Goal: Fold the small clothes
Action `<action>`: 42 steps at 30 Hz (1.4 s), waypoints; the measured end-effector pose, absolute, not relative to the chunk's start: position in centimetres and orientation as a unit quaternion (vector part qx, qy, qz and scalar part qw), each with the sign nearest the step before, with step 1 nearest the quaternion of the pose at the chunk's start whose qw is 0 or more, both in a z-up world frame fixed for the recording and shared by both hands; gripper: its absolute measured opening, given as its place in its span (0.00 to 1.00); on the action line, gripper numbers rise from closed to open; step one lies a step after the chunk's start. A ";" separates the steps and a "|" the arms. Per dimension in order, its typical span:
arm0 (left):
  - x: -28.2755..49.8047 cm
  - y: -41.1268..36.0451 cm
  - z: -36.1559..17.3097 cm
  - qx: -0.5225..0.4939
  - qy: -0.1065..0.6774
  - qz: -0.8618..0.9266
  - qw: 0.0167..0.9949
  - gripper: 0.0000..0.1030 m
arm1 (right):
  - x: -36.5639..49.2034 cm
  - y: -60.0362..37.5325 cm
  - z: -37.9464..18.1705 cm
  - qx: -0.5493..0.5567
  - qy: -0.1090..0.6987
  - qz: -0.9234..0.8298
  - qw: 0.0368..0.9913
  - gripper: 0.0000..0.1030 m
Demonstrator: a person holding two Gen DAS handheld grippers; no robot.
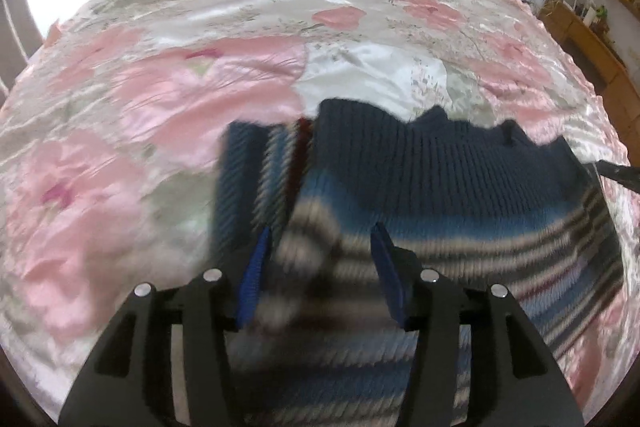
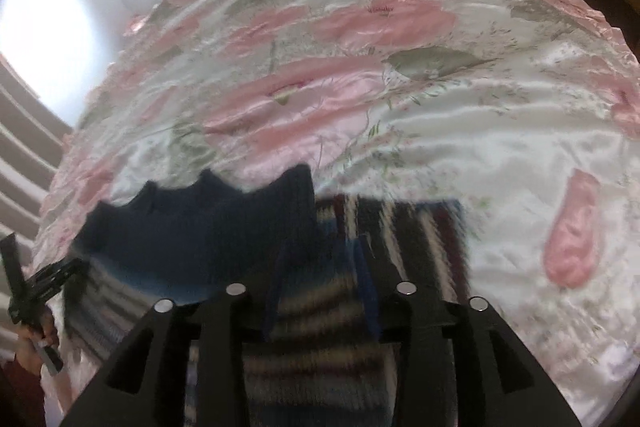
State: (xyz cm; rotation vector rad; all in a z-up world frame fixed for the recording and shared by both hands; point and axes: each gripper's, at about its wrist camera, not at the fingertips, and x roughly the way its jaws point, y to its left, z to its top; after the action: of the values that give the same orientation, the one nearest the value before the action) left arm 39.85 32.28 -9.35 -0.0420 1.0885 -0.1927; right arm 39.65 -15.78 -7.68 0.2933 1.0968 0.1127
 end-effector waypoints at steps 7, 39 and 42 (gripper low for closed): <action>31.9 35.4 -7.2 -0.021 0.515 -0.087 0.853 0.53 | 30.4 -18.0 -6.1 0.139 0.537 0.095 0.827 0.38; 28.5 33.1 -8.7 -0.064 0.550 -0.100 0.826 0.03 | 22.9 -20.4 -8.5 0.169 0.555 0.177 0.795 0.12; 28.7 33.0 -10.2 -0.056 0.565 -0.092 0.818 0.03 | 23.1 -20.3 -11.2 0.163 0.579 0.153 0.784 0.12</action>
State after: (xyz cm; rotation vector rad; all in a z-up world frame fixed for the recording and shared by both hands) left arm 28.70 33.01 -10.17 -0.1201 1.2042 -0.1958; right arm 23.05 -20.27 -11.17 0.3523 1.2491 0.3305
